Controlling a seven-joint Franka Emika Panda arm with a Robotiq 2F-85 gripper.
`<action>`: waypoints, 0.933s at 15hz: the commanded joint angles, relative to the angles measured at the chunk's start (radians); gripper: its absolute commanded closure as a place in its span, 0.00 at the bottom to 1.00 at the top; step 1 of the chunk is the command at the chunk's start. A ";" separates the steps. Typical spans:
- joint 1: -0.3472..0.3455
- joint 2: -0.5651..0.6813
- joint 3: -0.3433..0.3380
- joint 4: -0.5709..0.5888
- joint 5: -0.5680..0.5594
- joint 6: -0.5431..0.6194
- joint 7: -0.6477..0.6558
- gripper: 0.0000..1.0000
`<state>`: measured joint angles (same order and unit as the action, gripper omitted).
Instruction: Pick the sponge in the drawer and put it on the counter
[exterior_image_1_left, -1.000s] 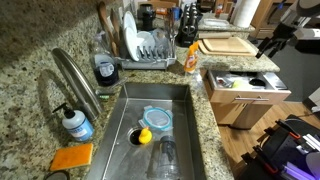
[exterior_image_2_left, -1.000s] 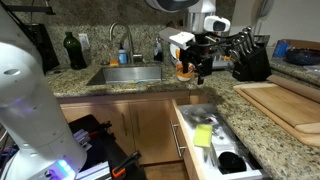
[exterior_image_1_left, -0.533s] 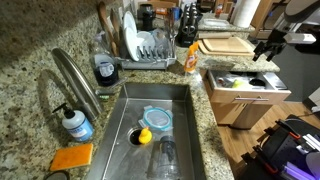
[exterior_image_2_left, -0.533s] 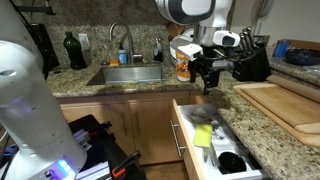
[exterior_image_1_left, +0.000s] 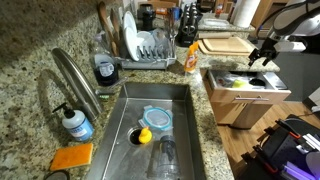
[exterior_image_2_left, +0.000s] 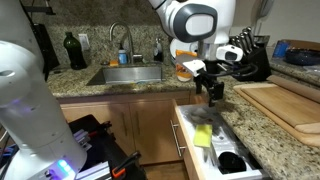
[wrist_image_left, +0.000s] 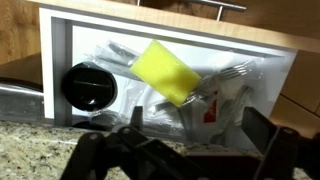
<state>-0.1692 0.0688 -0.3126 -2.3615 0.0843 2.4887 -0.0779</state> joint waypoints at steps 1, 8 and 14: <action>-0.028 0.134 0.031 0.050 -0.022 0.039 0.028 0.00; -0.028 0.196 0.054 0.069 -0.037 0.023 0.024 0.00; -0.029 0.315 0.033 0.126 -0.080 0.106 0.099 0.00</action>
<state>-0.1745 0.2898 -0.2826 -2.2826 0.0403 2.5352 -0.0259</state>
